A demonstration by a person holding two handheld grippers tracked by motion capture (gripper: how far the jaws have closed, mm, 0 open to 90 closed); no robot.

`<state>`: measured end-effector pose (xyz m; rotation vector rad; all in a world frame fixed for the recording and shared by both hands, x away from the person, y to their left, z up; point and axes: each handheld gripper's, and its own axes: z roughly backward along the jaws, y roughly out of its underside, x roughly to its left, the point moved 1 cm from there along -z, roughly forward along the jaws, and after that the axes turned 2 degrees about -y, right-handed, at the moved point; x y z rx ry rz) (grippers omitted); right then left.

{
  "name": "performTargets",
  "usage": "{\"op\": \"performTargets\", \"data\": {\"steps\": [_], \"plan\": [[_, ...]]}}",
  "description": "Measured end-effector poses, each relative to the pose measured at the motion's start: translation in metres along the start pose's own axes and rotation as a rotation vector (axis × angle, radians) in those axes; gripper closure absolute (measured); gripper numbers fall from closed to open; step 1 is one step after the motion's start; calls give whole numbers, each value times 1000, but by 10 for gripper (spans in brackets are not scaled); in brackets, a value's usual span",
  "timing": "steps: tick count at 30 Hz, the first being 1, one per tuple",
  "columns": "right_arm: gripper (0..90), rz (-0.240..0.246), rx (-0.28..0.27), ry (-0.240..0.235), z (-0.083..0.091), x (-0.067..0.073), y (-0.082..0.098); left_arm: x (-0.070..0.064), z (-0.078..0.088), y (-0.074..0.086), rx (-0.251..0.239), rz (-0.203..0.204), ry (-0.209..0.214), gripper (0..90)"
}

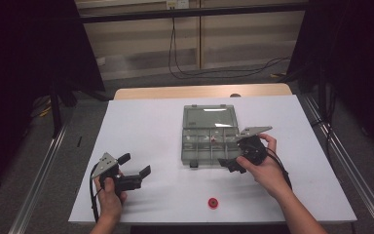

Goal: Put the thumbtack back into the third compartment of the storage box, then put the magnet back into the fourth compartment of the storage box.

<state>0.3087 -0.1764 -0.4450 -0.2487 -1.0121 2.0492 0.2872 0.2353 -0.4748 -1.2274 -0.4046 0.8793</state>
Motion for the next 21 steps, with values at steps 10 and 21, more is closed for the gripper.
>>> {"op": "performTargets", "data": {"steps": [10,21], "plan": [[0,6,-3,10,6,13,15,0,0,0,0,1,0,11],[0,21,-13,-5,19,29,24,0,0,0,7,-11,4,11]]}}
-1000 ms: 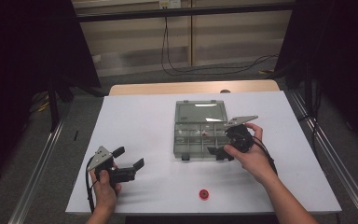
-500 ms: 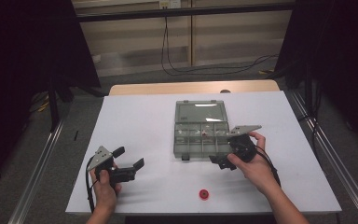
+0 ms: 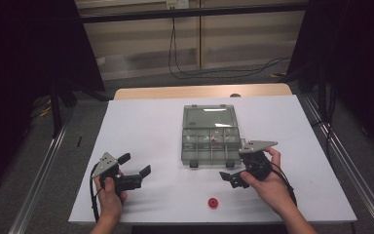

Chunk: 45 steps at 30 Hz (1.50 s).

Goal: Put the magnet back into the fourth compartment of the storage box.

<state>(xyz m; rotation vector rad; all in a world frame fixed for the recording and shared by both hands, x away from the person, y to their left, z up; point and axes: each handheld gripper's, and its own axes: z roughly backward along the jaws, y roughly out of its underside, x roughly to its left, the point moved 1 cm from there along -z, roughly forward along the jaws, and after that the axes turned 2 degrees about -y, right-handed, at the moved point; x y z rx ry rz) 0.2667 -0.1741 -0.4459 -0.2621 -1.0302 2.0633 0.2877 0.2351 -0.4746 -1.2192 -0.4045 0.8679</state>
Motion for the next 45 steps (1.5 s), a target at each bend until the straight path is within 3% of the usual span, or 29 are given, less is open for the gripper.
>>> {"op": "performTargets", "data": {"steps": [10,12,21,25,31,35,45], "plan": [[0,-3,-15,-22,5,13,3,-2,-1,0,-9,7,-6,11],[0,-4,-13,-31,5,15,4,-1,0,0,3,-12,1,11],[0,-16,-3,-64,2,25,10,-3,-1,0,1,-21,-1,10],[4,2,5,-80,-1,31,12,-3,-1,0,0,-22,0,10],[25,-7,15,-86,-3,36,16,-3,-1,0,0,-22,1,10],[48,-18,8,-115,-3,38,16,-3,-1,0,0,-22,2,10],[93,-4,29,-127,-6,47,22,-4,-1,0,0,-22,1,10]]}}
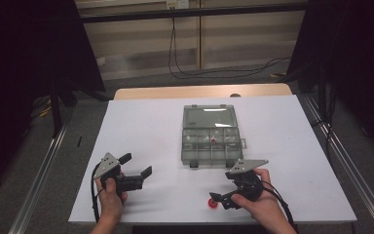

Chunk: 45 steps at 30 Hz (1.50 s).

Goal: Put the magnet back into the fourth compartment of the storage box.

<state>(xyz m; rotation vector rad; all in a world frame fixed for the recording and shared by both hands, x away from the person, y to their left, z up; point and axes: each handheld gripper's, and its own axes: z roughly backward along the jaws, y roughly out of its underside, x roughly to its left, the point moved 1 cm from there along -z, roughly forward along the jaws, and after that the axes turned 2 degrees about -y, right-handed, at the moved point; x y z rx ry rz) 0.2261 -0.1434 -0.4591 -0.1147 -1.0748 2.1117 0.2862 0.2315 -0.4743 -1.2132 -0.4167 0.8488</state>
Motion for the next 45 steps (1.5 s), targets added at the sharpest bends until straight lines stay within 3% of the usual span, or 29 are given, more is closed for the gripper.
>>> {"op": "performTargets", "data": {"steps": [6,10,16,24,30,37,45], "plan": [[152,8,10,-3,-4,4,1,0,0,0,0,-1,-1,10],[274,23,9,29,-7,10,3,0,0,0,2,-2,2,10],[328,33,15,35,-11,13,7,0,0,0,0,0,0,10],[474,30,42,-19,-15,13,9,0,0,0,1,-1,0,10],[555,30,65,-25,-17,13,13,0,0,0,1,-1,-1,9],[595,48,56,-59,-17,11,16,0,0,0,1,0,-1,10],[613,55,53,-61,-19,10,19,0,0,0,1,-1,-1,9]]}}
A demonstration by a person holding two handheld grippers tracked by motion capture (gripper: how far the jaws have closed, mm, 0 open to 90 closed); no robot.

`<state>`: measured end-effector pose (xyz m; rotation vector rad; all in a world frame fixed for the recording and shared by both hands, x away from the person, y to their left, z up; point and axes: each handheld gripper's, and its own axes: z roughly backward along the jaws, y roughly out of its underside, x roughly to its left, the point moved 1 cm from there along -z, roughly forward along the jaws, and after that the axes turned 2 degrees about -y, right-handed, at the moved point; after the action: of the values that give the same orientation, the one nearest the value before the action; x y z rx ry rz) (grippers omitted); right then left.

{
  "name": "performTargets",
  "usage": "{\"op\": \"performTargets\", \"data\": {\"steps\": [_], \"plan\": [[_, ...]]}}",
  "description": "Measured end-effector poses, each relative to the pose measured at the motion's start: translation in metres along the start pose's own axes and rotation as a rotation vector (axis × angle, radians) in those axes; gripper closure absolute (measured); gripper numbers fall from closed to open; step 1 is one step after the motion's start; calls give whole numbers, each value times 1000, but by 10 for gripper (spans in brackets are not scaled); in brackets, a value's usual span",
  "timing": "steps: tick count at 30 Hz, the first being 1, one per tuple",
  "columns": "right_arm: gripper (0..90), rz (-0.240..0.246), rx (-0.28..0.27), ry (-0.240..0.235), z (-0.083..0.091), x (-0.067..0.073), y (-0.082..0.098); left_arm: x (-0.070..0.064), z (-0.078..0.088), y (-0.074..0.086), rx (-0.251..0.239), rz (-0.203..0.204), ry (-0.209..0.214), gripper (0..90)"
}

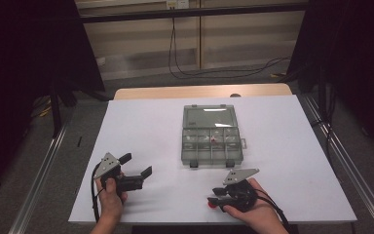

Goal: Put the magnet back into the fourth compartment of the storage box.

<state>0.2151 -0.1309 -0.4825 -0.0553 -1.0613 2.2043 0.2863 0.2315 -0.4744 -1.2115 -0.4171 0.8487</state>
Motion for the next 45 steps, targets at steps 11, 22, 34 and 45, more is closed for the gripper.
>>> {"op": "performTargets", "data": {"steps": [11,22,34,45], "plan": [[649,-22,26,-28,-1,1,0,0,0,0,0,0,0,9],[705,-41,45,-72,-2,1,1,0,0,0,-1,0,0,9],[766,-40,53,-103,-4,2,0,0,0,0,0,0,1,10],[827,-26,66,-114,-6,5,0,1,0,0,1,1,2,9]]}}
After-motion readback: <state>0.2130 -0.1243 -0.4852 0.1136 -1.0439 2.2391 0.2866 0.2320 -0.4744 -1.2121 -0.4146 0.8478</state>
